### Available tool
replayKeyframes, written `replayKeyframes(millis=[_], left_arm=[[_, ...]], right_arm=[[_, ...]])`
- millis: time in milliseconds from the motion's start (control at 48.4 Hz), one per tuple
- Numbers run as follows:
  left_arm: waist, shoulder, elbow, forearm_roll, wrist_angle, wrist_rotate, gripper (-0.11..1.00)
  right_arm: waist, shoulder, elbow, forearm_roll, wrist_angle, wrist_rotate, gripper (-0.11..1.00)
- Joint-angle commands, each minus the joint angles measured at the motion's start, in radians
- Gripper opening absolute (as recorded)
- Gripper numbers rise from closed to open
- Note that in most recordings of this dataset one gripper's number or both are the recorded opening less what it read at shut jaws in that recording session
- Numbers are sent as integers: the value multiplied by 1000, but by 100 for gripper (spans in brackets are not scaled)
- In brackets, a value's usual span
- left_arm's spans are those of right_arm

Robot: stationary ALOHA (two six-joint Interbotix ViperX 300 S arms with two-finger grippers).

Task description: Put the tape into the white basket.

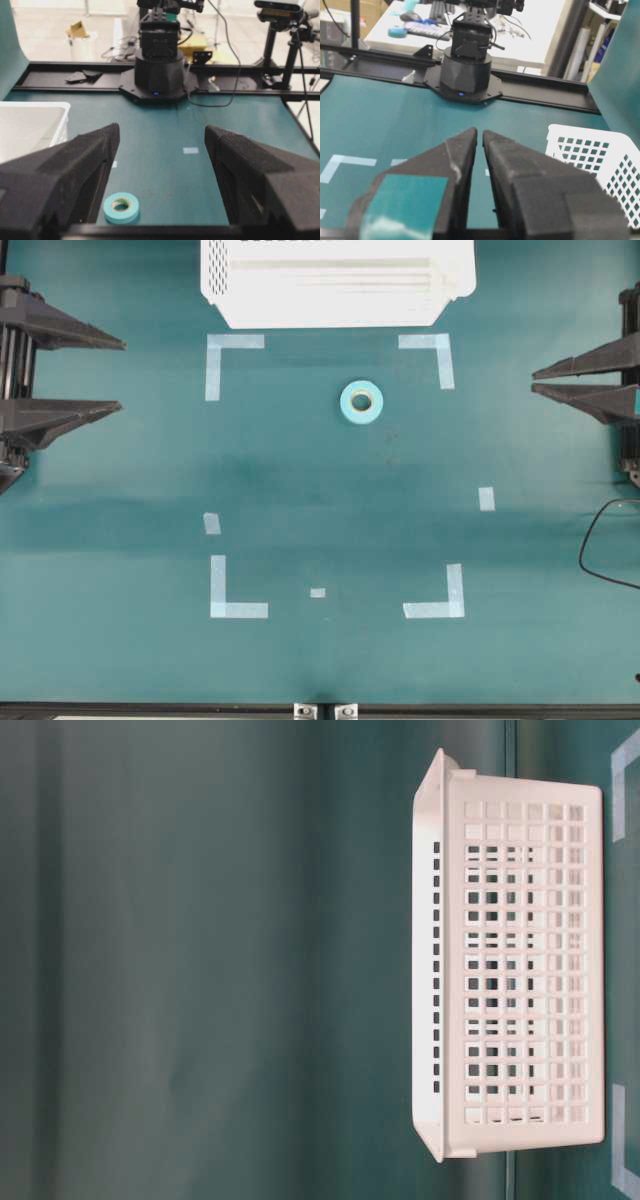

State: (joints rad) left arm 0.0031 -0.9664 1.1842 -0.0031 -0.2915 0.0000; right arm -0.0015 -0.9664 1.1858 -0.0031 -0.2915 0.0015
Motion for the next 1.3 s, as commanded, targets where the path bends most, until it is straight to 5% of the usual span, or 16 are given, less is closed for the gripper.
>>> replayKeyframes(millis=[0, 165, 413, 516, 640, 805, 909, 1280], left_arm=[[-14, 3, 0, -26, -12, -2, 24], [-26, 5, -2, -26, -12, 2, -1], [-31, -2, 18, -26, -6, 6, -11], [-29, -12, 29, -26, -6, 6, -11], [-29, -28, 46, -26, -5, 6, -9], [-31, -38, 61, -25, 11, 6, 8], [-31, -48, 67, -26, 28, 6, 23], [-29, -147, 129, -26, 87, 8, 22]], right_arm=[[-3, 6, -14, 2, -8, 9, 24], [-11, 14, 5, 2, -5, 15, 1], [-18, 21, 0, 2, -9, 64, 2], [-28, 23, 3, 0, -6, 87, 19], [-29, 25, 3, 2, -6, 110, 55], [-29, 28, -3, 0, -6, 115, 95], [-29, 35, -8, 0, -2, 115, 97], [-34, 81, -25, 2, 8, 117, 97]])
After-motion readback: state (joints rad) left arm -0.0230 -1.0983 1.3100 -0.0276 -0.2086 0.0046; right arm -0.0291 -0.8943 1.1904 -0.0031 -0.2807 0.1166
